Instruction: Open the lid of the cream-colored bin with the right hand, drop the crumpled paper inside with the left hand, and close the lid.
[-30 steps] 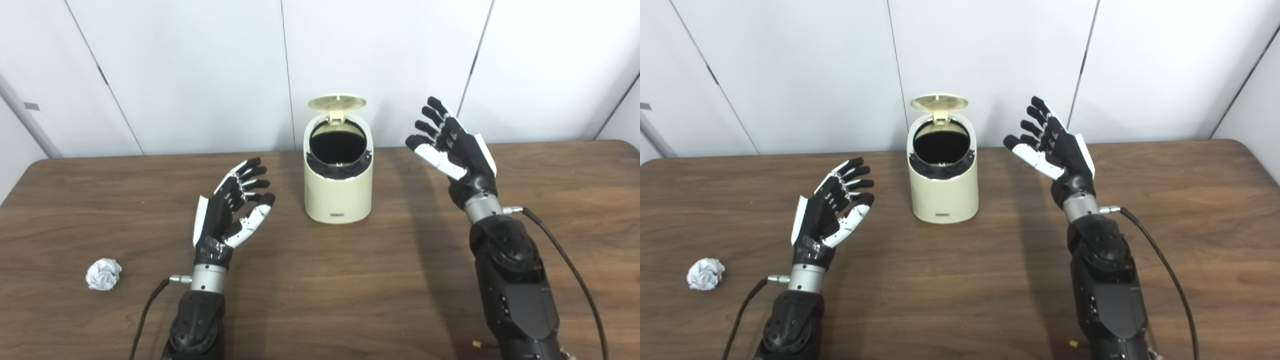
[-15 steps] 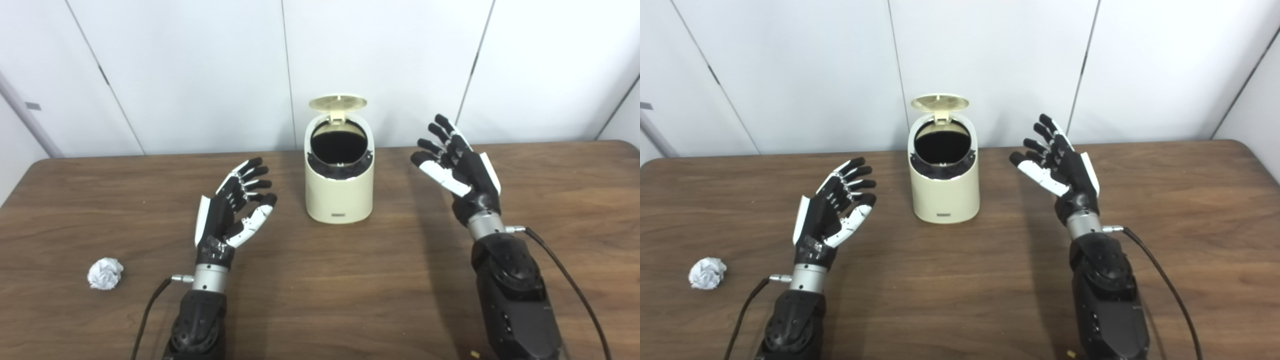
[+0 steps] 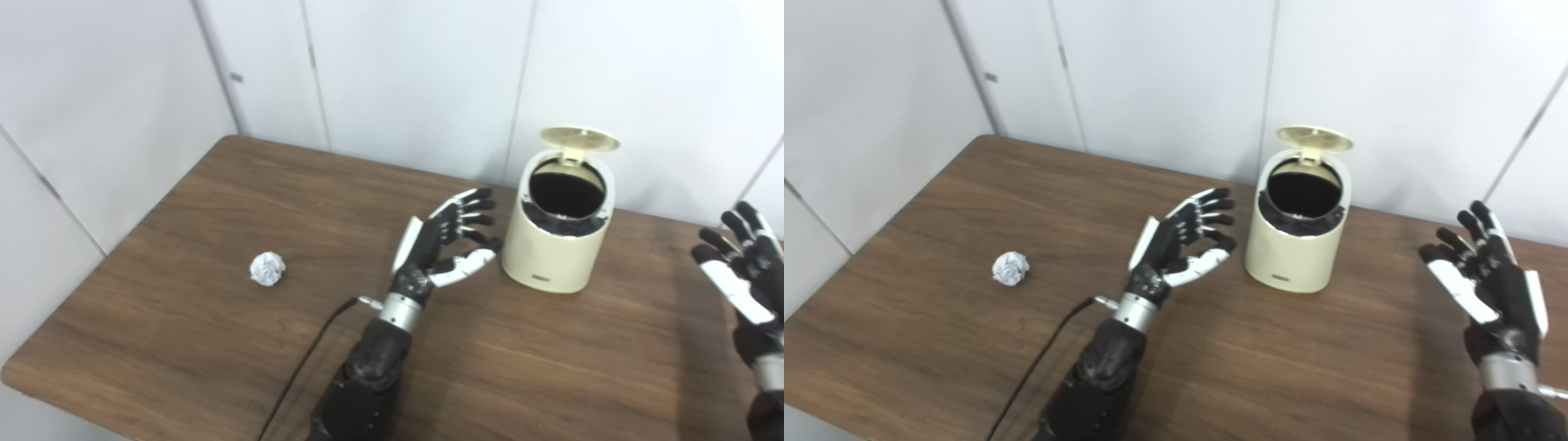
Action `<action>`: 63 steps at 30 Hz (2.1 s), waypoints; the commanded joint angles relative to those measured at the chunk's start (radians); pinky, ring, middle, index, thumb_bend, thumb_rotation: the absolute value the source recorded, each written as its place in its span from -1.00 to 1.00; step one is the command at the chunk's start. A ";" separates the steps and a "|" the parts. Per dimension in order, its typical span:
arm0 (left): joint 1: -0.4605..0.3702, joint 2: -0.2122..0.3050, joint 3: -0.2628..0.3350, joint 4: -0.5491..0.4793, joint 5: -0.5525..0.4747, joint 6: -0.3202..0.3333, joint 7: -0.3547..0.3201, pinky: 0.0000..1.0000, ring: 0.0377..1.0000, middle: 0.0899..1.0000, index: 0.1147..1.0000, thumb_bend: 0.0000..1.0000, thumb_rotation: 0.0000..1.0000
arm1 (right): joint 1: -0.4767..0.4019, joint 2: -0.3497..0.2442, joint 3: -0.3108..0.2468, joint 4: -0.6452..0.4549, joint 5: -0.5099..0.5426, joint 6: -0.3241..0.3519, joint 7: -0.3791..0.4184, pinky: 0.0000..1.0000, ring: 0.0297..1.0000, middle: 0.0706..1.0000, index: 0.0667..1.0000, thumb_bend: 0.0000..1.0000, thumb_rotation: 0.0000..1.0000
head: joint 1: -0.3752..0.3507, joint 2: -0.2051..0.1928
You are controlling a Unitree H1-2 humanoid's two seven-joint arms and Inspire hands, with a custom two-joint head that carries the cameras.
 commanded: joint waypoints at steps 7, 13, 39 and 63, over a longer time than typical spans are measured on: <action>-0.016 -0.005 -0.004 -0.005 0.019 -0.023 0.025 0.25 0.45 0.56 0.62 0.02 -0.67 | -0.020 -0.018 0.006 -0.086 0.000 0.040 0.006 0.62 0.66 0.72 0.72 0.61 -0.11 | 0.012 0.003; -0.001 0.006 -0.007 -0.048 0.082 -0.005 0.050 0.21 0.39 0.52 0.58 0.02 -0.66 | -0.018 -0.018 0.007 -0.118 0.002 0.076 0.000 0.57 0.64 0.73 0.71 0.55 -0.16 | 0.019 0.006; 0.017 0.314 0.003 -0.475 0.450 0.408 -0.048 0.07 0.28 0.35 0.35 0.31 -0.94 | -0.032 -0.005 0.011 -0.159 0.012 0.119 -0.011 0.65 0.68 0.79 0.76 0.35 -0.37 | 0.020 0.001; 0.081 0.506 0.094 -0.553 0.691 0.607 -0.121 0.00 0.26 0.44 0.45 0.35 -0.70 | -0.045 -0.005 -0.007 -0.186 0.044 0.147 -0.016 0.45 0.62 0.72 0.70 0.42 -0.45 | 0.014 0.003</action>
